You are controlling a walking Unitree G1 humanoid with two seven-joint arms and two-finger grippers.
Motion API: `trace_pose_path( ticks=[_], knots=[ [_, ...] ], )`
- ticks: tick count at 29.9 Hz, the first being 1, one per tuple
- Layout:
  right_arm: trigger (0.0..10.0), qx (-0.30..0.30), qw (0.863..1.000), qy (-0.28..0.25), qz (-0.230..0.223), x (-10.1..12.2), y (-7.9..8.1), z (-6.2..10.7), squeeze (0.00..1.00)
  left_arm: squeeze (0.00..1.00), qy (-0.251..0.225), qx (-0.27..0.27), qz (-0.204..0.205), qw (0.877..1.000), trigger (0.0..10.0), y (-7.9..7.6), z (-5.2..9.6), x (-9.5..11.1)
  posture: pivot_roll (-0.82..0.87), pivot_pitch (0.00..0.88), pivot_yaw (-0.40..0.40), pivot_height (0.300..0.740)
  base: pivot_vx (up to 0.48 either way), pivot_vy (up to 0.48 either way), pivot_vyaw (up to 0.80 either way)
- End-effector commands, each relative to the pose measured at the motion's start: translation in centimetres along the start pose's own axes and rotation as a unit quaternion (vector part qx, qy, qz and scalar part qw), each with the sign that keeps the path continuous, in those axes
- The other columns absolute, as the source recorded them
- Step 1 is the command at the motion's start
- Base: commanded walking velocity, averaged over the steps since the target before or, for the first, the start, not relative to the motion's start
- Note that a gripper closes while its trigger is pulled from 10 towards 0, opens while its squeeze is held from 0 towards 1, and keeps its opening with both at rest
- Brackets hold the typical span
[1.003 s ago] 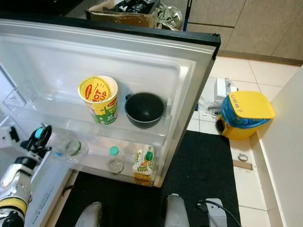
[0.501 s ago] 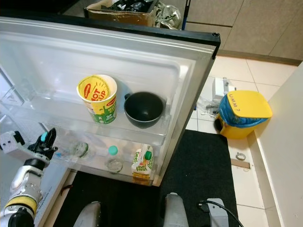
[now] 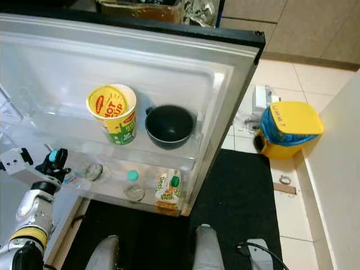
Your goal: Restocking fridge
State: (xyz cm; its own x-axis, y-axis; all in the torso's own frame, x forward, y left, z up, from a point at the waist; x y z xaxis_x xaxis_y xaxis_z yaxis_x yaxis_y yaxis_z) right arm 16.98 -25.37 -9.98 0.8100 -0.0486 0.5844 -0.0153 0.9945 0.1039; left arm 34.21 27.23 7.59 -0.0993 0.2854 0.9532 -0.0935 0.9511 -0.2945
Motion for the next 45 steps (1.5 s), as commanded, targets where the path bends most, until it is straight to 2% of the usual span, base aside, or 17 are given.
trace_pose_path(
  ticks=[1,7,11,12,14,16,21,26,27,29,30,39,41,44,45],
  knots=[
    [10.0,-0.001,1.0,0.013,0.002,-1.1,-0.3,0.4,0.0,0.0,0.012,0.024,-0.023,0.999,10.0,0.7,0.6,-0.7,-0.15,0.246,-0.049,0.611,0.0,0.0,0.0],
    [10.0,0.005,1.0,0.014,0.005,-1.3,-0.1,0.4,0.0,0.0,0.012,0.031,-0.038,0.999,10.0,0.2,0.2,-0.5,-0.15,0.258,-0.049,0.611,0.0,0.0,0.0],
    [10.0,0.008,1.0,0.011,0.008,-1.1,0.1,0.3,0.0,0.0,0.015,0.021,-0.066,0.997,10.0,-0.6,-0.1,-0.6,-0.16,0.264,-0.048,0.611,0.0,0.0,0.0],
    [10.0,0.009,1.0,0.01,0.008,-1.0,0.1,0.3,0.0,0.0,0.022,0.01,-0.092,0.995,10.0,-1.1,-0.1,-0.8,-0.16,0.264,-0.048,0.611,0.0,0.0,0.0],
    [10.0,0.009,1.0,0.01,0.008,-1.0,0.1,0.3,0.0,0.0,0.022,0.01,-0.092,0.995,10.0,-1.1,-0.1,-0.8,-0.16,0.264,-0.048,0.611,0.0,0.0,0.0],
    [10.0,0.009,1.0,0.009,0.009,-1.1,0.0,0.4,0.0,0.0,0.024,-0.005,-0.125,0.992,10.0,-1.7,-0.2,-0.9,-0.16,0.268,-0.05,0.611,0.0,0.0,0.0],
    [10.0,0.008,1.0,0.01,0.009,-1.2,-0.1,0.4,0.0,0.0,0.019,-0.028,-0.171,0.985,10.0,-2.7,-0.5,-0.8,-0.16,0.266,-0.053,0.611,0.0,0.0,0.0],
    [10.0,0.008,1.0,0.009,0.009,-1.0,-0.1,0.4,0.0,0.0,0.019,-0.038,-0.19,0.981,10.0,-3.1,-0.7,-0.7,-0.16,0.261,-0.052,0.611,0.0,0.0,0.0],
    [10.0,0.008,1.0,0.008,0.009,-0.9,0.0,0.3,0.0,0.18,0.021,-0.042,-0.194,0.98,10.0,-3.1,-0.7,-0.8,-0.16,0.259,-0.051,0.611,0.0,0.0,0.0],
    [10.0,0.008,1.0,0.007,0.01,-0.8,0.0,0.3,0.0,0.18,0.023,-0.044,-0.199,0.979,10.0,-3.2,-0.7,-0.8,-0.16,0.259,-0.051,0.611,0.0,0.0,0.0],
    [10.0,0.008,1.0,0.006,0.01,-0.8,0.0,0.3,0.0,1.0,0.023,-0.044,-0.202,0.978,10.0,-3.3,-0.7,-0.8,-0.16,0.257,-0.052,0.611,0.0,0.0,0.0],
    [10.0,0.01,1.0,0.007,0.012,-0.6,0.1,0.2,0.0,1.0,0.0,-0.044,-0.186,0.982,10.0,-3.2,-1.0,0.1,-0.15,0.249,-0.051,0.611,0.0,0.0,0.0],
    [10.0,0.011,1.0,0.007,0.012,-0.6,0.3,0.1,0.0,1.0,-0.005,-0.035,-0.175,0.984,10.0,-2.4,-0.6,0.3,-0.14,0.245,-0.047,0.611,0.0,0.0,0.0],
    [10.0,0.012,1.0,0.007,0.012,-0.6,0.4,0.1,0.0,1.0,-0.006,-0.031,-0.172,0.985,10.0,-2.0,-0.4,0.3,-0.14,0.245,-0.045,0.611,0.0,0.0,0.0],
    [10.0,0.013,1.0,0.007,0.012,-0.6,0.5,0.0,0.0,1.0,-0.006,-0.028,-0.158,0.987,10.0,-1.4,-0.1,0.3,-0.14,0.245,-0.042,0.611,0.0,0.0,0.0]
  ],
)
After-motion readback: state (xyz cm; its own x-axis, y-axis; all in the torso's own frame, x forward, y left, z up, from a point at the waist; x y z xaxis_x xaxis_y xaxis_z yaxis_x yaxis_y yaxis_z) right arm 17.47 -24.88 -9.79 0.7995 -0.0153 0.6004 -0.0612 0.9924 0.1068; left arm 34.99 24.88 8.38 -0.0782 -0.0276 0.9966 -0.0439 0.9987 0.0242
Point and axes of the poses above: a point about 5 cm out from each wrist's last joint towards the gripper, its own z axis pointing back from the gripper into the wrist, its own x axis along the axis of the wrist's last joint, y = z × x, the point moved 3 cm from there along -z, pointing out of the wrist towards the gripper, and after that the axes turned 4 degrees about -z, right-handed, at the moved point
